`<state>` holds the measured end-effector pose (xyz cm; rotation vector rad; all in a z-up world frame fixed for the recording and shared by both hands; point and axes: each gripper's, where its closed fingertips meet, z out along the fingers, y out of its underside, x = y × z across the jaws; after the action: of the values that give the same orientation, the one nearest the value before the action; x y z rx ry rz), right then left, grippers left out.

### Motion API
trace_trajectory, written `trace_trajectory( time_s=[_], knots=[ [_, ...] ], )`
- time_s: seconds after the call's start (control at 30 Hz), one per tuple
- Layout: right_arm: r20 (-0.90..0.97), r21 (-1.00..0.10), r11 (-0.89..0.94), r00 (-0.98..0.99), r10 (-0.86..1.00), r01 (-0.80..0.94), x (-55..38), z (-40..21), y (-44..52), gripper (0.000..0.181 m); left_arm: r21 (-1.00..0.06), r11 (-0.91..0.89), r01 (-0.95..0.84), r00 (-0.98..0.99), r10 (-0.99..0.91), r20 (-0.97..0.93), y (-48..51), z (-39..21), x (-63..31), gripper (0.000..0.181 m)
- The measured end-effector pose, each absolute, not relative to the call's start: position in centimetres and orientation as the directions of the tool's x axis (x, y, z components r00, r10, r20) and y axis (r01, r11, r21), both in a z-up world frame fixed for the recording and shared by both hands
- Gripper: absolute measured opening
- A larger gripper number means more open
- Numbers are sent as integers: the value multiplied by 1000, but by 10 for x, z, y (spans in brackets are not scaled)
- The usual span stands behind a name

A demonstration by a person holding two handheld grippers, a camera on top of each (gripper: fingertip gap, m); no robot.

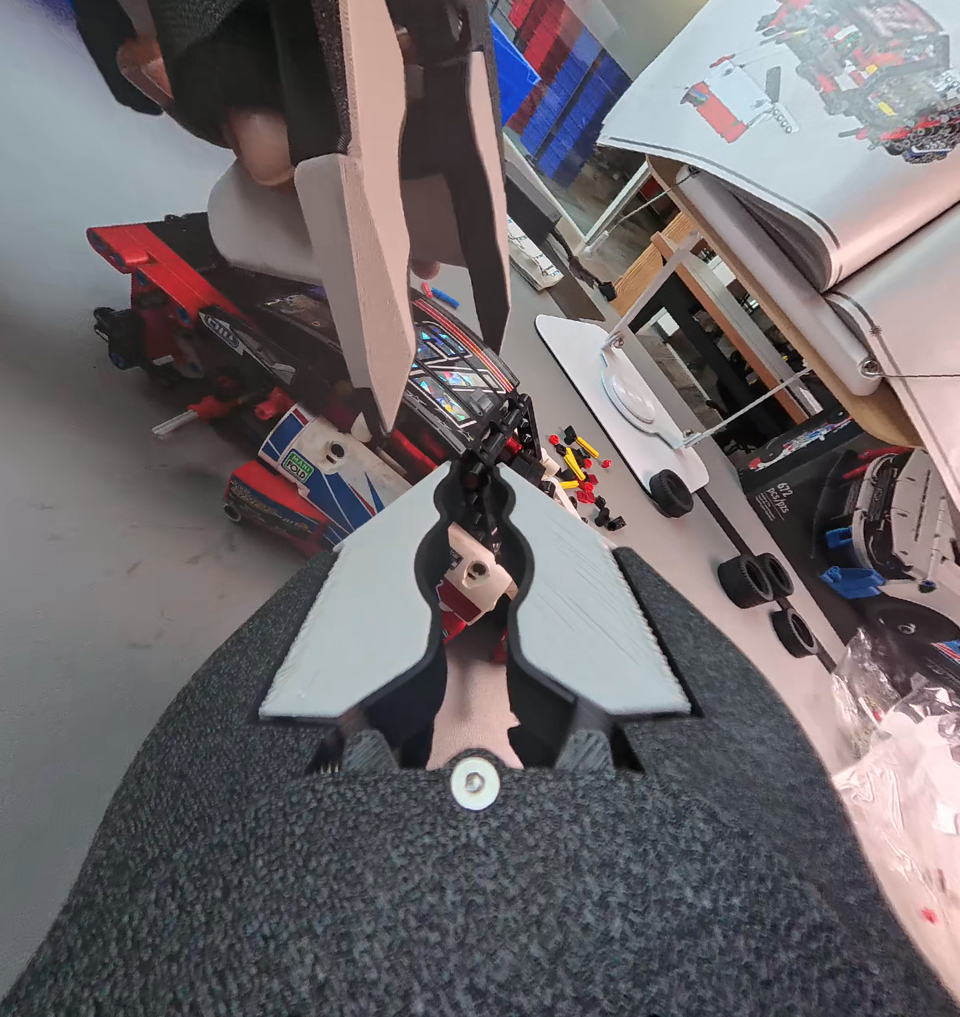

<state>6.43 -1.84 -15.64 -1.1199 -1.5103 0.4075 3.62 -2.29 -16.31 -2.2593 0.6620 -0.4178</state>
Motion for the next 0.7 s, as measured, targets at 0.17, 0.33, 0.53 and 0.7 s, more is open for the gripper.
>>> trace_trajectory(
  time_s=[0.17, 0.33, 0.53, 0.7],
  knots=[
    [583, -755, 487, 110, 805, 439, 65, -157, -18, 10, -658, -618, -430, 773, -629, 86, -20, -174, 43, 84],
    [620, -726, 514, 113, 776, 457, 65, -157, -16, 9, -662, -623, -417, 774, -625, 101, -17, -174, 44, 83],
    [684, -669, 564, 105, 722, 484, 60, -157, -10, 8, -676, -636, -371, 815, -573, 91, -12, -173, 39, 82],
    [738, -619, 611, 101, 667, 493, 60, -156, -9, 7, -674, -650, -349, 826, -553, 105, -11, -173, 38, 81]
  ],
)
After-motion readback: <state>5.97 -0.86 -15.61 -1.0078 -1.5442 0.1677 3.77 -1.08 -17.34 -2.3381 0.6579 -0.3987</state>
